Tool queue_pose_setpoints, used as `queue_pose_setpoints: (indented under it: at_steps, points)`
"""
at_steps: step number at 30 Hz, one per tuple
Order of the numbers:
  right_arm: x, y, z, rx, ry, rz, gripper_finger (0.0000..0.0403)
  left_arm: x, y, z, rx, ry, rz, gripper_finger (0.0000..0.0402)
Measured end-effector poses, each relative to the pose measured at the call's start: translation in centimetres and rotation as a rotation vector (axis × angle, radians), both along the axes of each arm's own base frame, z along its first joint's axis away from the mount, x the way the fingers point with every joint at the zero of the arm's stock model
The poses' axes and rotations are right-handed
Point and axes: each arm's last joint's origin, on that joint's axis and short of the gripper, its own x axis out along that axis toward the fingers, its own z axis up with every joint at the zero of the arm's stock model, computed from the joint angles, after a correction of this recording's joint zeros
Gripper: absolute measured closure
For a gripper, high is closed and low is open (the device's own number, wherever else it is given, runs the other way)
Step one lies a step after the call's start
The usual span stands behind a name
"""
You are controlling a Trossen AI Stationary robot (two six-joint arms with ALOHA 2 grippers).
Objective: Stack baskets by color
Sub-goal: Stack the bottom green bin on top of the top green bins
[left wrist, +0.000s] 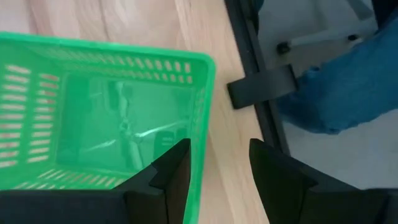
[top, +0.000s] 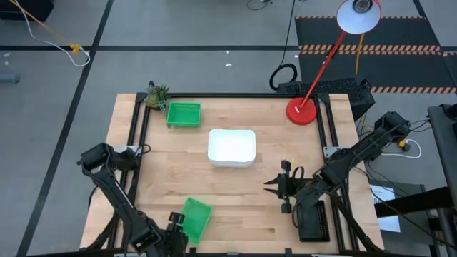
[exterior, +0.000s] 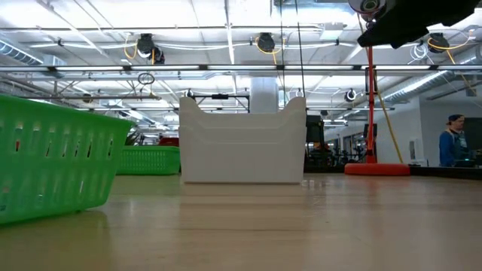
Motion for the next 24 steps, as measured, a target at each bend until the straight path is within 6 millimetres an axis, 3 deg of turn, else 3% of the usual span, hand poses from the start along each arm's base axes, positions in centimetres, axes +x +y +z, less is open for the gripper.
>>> queue_pose_setpoints:
  at_steps: [11, 16, 19, 24]
  points:
    - [0.2, 0.1, 0.4, -0.039, -0.033, 0.044, 0.0326, 0.6, -0.7, -2.9, 0.084, 0.003, -0.014, 0.0239]
    - [0.4, -0.2, 0.4, -0.051, -0.032, 0.037, 0.0326, 0.8, -0.6, -3.0, 0.125, -0.033, -0.03, 0.0247]
    - [0.5, -0.4, 0.4, -0.056, -0.03, 0.03, 0.0326, 0.8, -0.6, -3.1, 0.15, -0.038, -0.073, 0.0281]
    - [0.6, -0.4, 0.4, -0.072, -0.029, 0.036, 0.0326, 1.1, -0.3, -3.1, 0.186, -0.04, -0.156, 0.0372]
